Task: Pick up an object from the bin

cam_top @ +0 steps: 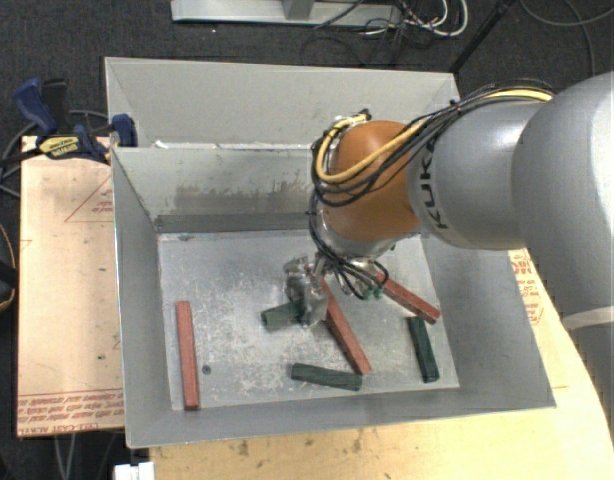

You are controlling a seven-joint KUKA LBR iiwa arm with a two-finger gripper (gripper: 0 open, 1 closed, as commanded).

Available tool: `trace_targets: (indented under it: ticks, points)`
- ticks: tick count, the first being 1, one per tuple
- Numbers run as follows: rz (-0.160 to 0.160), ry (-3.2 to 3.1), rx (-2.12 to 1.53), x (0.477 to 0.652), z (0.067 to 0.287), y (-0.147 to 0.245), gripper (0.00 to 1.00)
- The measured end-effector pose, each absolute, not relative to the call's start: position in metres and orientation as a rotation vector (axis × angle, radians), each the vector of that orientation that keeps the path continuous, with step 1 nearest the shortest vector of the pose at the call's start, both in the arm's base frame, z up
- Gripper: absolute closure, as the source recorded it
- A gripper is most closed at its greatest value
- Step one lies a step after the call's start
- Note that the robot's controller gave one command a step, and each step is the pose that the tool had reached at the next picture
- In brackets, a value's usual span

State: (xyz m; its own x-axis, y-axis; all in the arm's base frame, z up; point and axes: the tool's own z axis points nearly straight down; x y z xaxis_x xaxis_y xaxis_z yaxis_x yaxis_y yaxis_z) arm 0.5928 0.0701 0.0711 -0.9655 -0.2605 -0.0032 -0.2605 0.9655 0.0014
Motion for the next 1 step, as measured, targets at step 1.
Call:
trace_targets:
  ticks: [1]
  points:
    - [-0.002,3.016,-0.834,0.6258,0.2133,0.0644,1.0]
